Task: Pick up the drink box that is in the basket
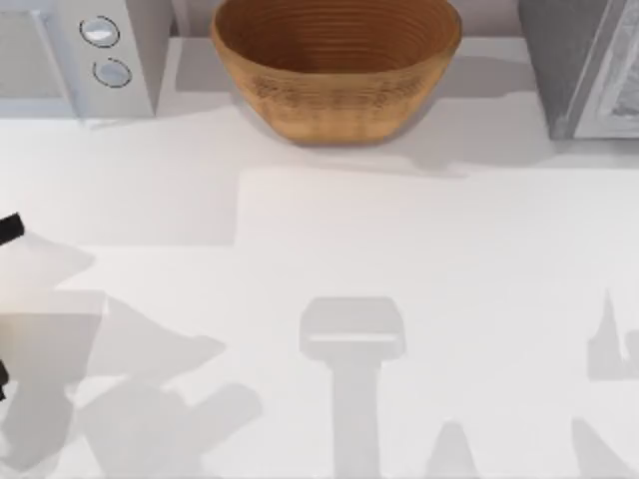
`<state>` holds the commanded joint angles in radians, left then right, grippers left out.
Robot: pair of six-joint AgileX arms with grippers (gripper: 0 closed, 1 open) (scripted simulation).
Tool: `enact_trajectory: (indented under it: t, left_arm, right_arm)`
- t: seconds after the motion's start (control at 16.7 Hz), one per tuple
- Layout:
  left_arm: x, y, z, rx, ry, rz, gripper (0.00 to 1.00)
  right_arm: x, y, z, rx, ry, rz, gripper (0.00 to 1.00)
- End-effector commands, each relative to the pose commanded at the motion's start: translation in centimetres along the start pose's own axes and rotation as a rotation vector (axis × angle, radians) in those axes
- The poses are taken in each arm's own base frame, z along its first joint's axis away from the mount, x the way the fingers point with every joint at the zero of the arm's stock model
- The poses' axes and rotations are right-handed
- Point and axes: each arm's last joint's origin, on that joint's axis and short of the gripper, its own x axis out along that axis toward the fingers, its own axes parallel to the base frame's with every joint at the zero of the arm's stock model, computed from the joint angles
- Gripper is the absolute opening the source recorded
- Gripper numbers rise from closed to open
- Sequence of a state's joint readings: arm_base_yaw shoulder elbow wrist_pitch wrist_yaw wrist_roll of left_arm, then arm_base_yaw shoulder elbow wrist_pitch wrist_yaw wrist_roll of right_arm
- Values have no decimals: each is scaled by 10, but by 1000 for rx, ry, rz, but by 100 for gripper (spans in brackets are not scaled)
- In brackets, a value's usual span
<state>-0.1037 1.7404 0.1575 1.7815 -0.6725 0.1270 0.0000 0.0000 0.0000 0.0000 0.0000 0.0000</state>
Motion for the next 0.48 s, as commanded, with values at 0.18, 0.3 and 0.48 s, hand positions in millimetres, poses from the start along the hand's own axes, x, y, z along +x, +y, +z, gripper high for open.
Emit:
enact_trajectory:
  t: [0.18,0.3,0.48]
  left_arm:
    - [0,0,0,0,0,0,100]
    - [0,0,0,0,0,0,100]
    - [0,0,0,0,0,0,100]
  right_arm:
    - [0,0,0,0,0,0,100]
    - [0,0,0,0,0,0,100]
    - [0,0,0,0,0,0,100]
